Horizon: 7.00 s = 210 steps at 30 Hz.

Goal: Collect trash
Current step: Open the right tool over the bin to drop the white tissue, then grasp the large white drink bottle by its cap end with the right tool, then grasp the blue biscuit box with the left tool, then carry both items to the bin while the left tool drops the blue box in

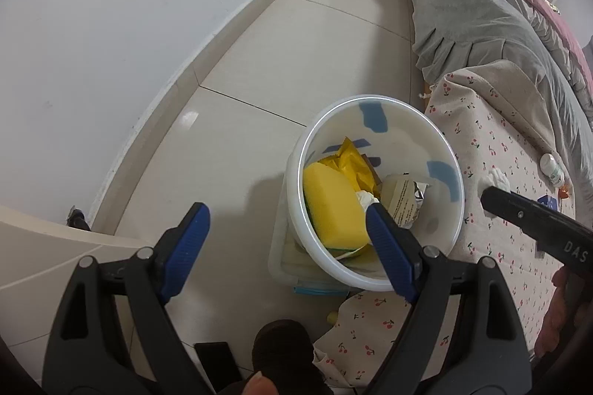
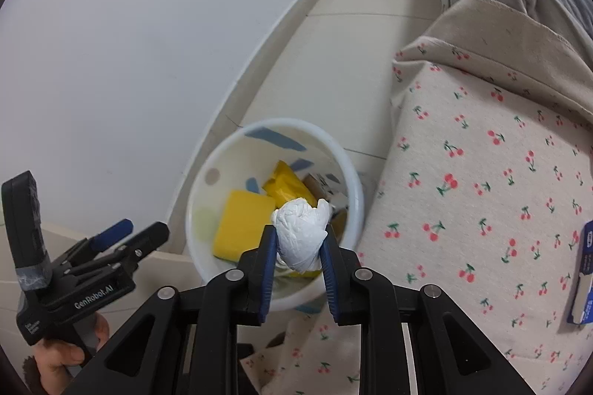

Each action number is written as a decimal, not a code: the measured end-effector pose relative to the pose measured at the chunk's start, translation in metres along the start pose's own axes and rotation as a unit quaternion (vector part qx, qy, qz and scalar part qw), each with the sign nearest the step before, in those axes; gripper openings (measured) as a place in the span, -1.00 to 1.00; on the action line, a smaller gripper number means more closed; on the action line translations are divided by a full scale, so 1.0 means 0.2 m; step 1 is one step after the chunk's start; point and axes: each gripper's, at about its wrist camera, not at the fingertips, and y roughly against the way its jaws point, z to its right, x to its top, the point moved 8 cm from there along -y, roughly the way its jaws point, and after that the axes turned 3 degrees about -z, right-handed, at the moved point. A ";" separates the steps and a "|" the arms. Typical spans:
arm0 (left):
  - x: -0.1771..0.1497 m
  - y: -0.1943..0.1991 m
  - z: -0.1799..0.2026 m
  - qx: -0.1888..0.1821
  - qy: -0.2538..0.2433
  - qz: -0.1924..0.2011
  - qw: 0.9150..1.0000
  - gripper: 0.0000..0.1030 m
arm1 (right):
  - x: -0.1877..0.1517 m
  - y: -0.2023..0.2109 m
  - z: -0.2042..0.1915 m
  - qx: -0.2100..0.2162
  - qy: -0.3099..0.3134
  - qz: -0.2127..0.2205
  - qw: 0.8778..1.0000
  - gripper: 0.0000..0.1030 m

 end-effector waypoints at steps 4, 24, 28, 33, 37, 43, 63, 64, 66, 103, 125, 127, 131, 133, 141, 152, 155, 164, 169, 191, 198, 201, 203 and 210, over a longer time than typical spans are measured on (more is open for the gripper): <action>0.00 0.01 0.00 -0.001 -0.003 0.002 1.000 0.67 | 0.02 0.05 -0.03 0.006 -0.004 0.022 1.000 0.38; -0.01 0.02 0.13 -0.008 -0.025 0.001 1.000 0.67 | -0.06 0.33 0.35 -0.049 -0.023 0.047 0.997 0.38; -0.01 0.02 0.19 -0.011 -0.033 0.000 0.999 0.67 | -0.11 0.40 0.53 -0.070 -0.042 0.046 0.996 0.38; -0.01 0.01 0.28 -0.017 -0.044 -0.005 0.999 0.67 | -0.16 0.51 0.74 -0.092 -0.069 0.052 0.992 0.38; -0.01 0.02 0.37 -0.019 -0.059 -0.006 0.998 0.67 | -0.19 0.60 0.91 -0.109 -0.099 0.058 0.987 0.38; -0.02 0.00 0.47 -0.017 -0.079 -0.011 0.997 0.67 | -0.26 0.71 1.18 -0.142 -0.165 0.064 0.974 0.38; -0.05 -0.01 0.76 -0.024 -0.116 -0.021 0.993 0.67 | -0.37 0.74 1.71 -0.146 -0.344 0.059 0.925 0.38; -0.05 -0.01 0.77 -0.025 -0.118 -0.021 0.992 0.67 | -0.37 0.73 1.72 -0.143 -0.349 0.057 0.924 0.38; -0.06 -0.01 0.80 -0.026 -0.122 -0.022 0.992 0.67 | -0.39 0.71 1.74 -0.136 -0.359 0.052 0.922 0.38; -0.41 -0.03 2.00 -0.157 -0.232 -0.063 0.958 0.67 | -0.57 1.19 1.82 -0.110 -0.289 0.113 0.944 -0.17; -0.49 -0.10 2.08 -0.153 -0.247 -0.064 0.955 0.31 | -0.61 1.26 1.87 -0.090 -0.303 0.124 0.941 -0.17; -0.48 -0.09 2.06 -0.158 -0.246 -0.063 0.954 0.30 | -0.61 1.25 1.85 -0.090 -0.301 0.123 0.941 -0.17; -0.45 -0.05 2.03 -0.166 -0.243 -0.054 0.954 0.30 | -0.60 1.25 1.84 -0.089 -0.297 0.123 0.943 -0.17; -0.43 -0.03 2.01 -0.169 -0.242 -0.050 0.954 0.29 | -0.60 1.26 1.83 -0.088 -0.295 0.123 0.943 -0.17; -0.38 0.00 1.89 -0.167 -0.237 -0.037 0.956 0.29 | -0.57 1.25 1.74 -0.082 -0.285 0.128 0.946 -0.17; -0.25 0.05 1.57 -0.144 -0.209 -0.009 0.967 0.29 | -0.49 1.17 1.57 -0.075 -0.255 0.119 0.957 -0.17; -0.23 0.05 1.47 -0.139 -0.199 -0.005 0.970 0.29 | -0.46 1.15 1.52 -0.074 -0.242 0.116 0.961 -0.17; -0.18 0.07 1.22 -0.128 -0.169 0.004 0.977 0.29 | -0.38 1.07 1.36 -0.067 -0.211 0.103 0.970 -0.17; -0.15 0.07 1.09 -0.122 -0.153 0.009 0.981 0.29 | -0.34 1.01 1.26 -0.062 -0.195 0.097 0.974 -0.17; -0.07 0.01 0.52 -0.094 -0.061 0.004 0.994 0.30 | -0.16 0.68 0.74 -0.036 -0.120 0.058 0.990 -0.17; -0.03 0.00 0.43 -0.101 -0.041 0.004 0.994 0.32 | -0.14 0.57 0.62 -0.026 -0.102 0.047 0.993 -0.17; -0.03 -0.01 0.40 -0.087 -0.038 0.002 0.995 0.52 | -0.12 0.54 0.57 -0.020 -0.094 0.045 0.994 -0.17; -0.03 0.00 0.38 -0.076 -0.036 0.006 0.996 0.57 | -0.11 0.51 0.54 -0.018 -0.089 0.044 0.995 -0.17; -0.05 0.01 0.24 -0.019 -0.025 -0.002 1.000 0.66 | -0.07 0.40 0.40 -0.009 -0.064 0.032 0.997 -0.17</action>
